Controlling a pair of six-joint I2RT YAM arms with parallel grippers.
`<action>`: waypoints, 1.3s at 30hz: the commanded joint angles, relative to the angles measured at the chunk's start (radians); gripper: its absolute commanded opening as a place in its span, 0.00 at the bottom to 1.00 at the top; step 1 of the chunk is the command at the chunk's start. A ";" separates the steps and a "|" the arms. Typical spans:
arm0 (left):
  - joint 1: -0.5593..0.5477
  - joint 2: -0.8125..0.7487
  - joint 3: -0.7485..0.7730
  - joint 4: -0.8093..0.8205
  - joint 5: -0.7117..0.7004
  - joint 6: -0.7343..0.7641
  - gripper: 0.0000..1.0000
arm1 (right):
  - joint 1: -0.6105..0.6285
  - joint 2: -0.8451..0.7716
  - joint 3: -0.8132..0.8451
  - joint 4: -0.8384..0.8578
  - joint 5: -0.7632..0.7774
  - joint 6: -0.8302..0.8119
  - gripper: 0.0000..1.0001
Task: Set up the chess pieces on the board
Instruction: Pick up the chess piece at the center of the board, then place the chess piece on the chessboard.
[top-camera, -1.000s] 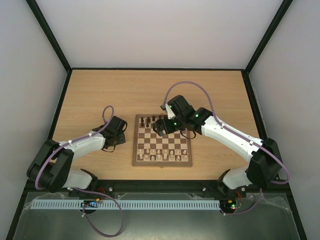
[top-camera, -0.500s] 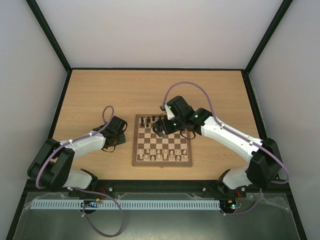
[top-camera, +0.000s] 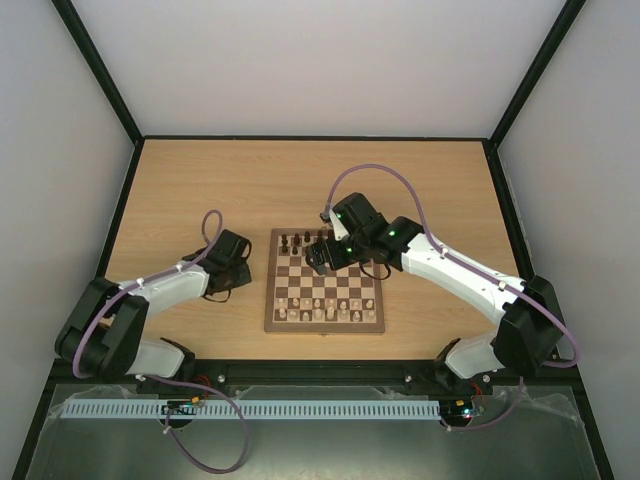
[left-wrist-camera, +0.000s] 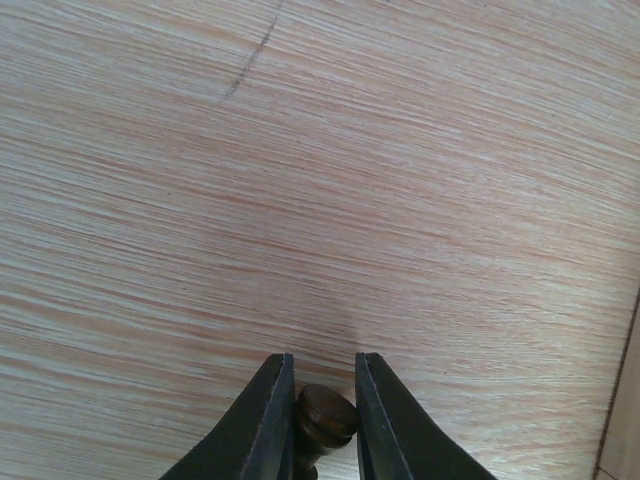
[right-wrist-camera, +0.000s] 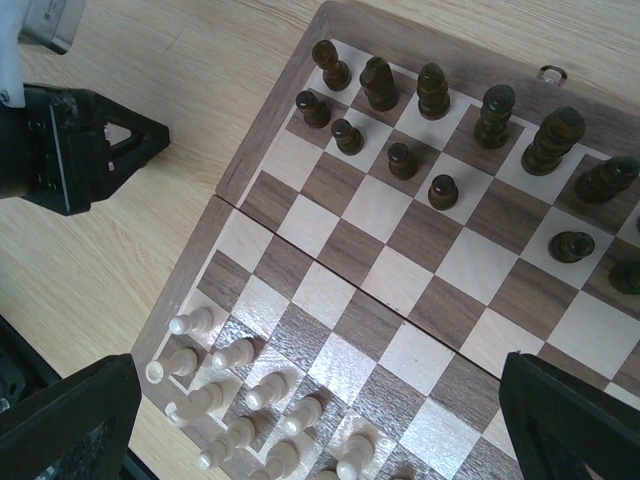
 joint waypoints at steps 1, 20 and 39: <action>0.040 -0.031 0.012 -0.001 0.100 -0.027 0.06 | 0.008 0.001 -0.009 -0.023 0.027 0.000 0.99; 0.088 -0.248 0.296 0.175 0.536 -0.258 0.06 | 0.008 -0.299 -0.197 0.478 -0.159 0.176 0.99; 0.087 -0.328 0.432 0.495 0.753 -0.609 0.07 | 0.009 -0.272 -0.325 1.152 -0.116 0.381 0.63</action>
